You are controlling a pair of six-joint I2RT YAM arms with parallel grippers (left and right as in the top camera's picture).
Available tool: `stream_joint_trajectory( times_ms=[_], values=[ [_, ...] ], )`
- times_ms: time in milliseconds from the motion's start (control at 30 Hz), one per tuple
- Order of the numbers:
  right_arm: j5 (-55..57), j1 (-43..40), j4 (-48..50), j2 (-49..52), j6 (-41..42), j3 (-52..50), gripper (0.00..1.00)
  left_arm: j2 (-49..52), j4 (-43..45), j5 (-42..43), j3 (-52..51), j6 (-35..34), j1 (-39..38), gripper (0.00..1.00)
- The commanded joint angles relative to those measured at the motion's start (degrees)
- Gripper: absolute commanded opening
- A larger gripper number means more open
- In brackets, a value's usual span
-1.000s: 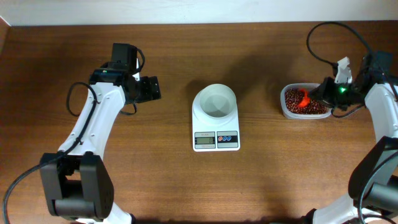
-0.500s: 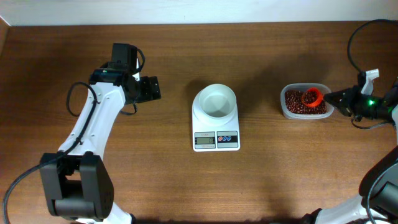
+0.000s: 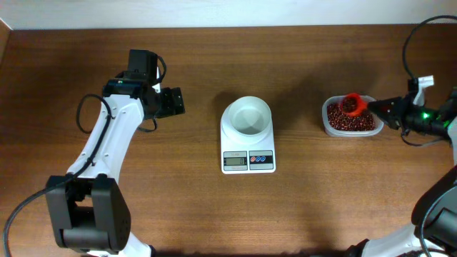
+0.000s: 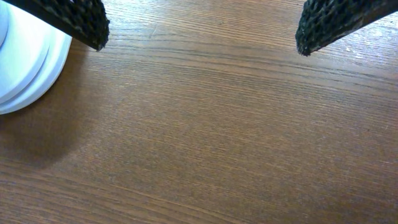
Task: Scoop item into bowl and weigh 50g on scale
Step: 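Carry the filled scoop over the bowl and tip beans in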
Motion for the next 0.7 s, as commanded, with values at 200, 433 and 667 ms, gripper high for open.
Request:
stream_joint_trajectory(
  times_ms=[200,433,667],
  values=[
    [-4.92,17.79,1.9,0.52,-0.66,-0.35,0.04,0.28,-0.07,-0.2,0.09,-0.15,0.26,0.99],
    [-5.38,31.58,12.98,0.52,5.88,-0.31,0.04,0.28,-0.07,-0.2,0.09,-0.15,0.26,0.99],
    [8.98,38.34,15.39,0.44,6.88,1.07,0.04,0.28,-0.07,-0.2,0.09,-0.13,0.26,0.99]
  ],
)
